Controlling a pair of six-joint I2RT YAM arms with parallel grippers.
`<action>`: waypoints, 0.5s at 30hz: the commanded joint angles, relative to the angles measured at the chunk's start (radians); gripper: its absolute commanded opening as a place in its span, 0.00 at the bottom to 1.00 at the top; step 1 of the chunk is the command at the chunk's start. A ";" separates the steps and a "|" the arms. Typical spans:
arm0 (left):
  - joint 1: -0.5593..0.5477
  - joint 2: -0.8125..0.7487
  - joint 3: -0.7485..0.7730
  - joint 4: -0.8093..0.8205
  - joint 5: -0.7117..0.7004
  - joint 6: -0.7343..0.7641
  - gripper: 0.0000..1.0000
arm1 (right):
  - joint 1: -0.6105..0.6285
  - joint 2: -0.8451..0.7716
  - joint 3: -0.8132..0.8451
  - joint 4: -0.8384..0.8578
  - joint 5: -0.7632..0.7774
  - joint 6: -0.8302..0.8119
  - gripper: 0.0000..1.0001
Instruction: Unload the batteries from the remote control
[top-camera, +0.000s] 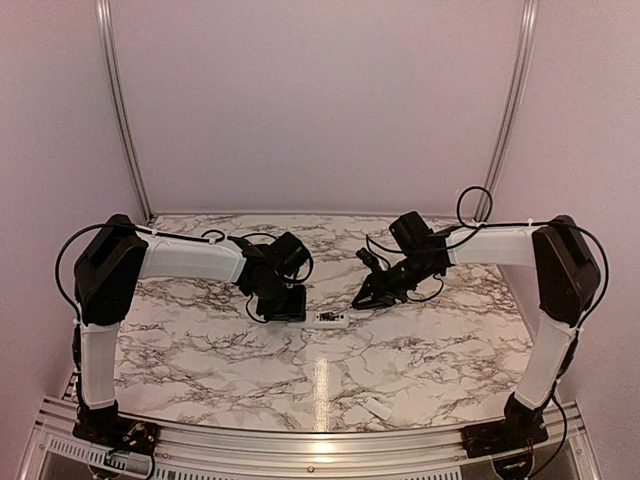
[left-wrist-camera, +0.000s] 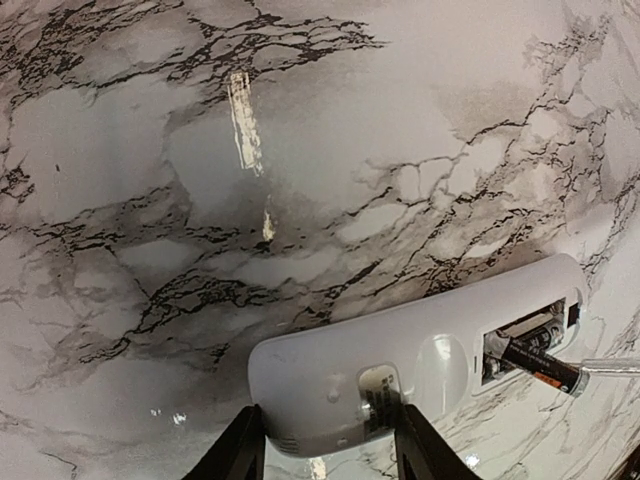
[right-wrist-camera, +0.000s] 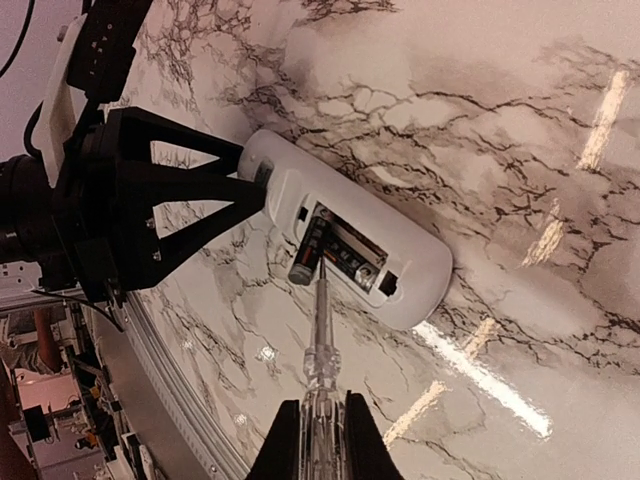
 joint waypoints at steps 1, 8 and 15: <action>-0.035 0.040 -0.041 0.032 0.078 0.012 0.46 | 0.016 0.007 0.039 -0.002 -0.003 0.011 0.00; -0.035 0.030 -0.054 0.038 0.076 0.012 0.45 | 0.035 0.019 0.054 -0.004 0.003 0.016 0.00; -0.035 0.022 -0.064 0.044 0.076 0.010 0.45 | 0.061 0.026 0.067 0.002 0.008 0.031 0.00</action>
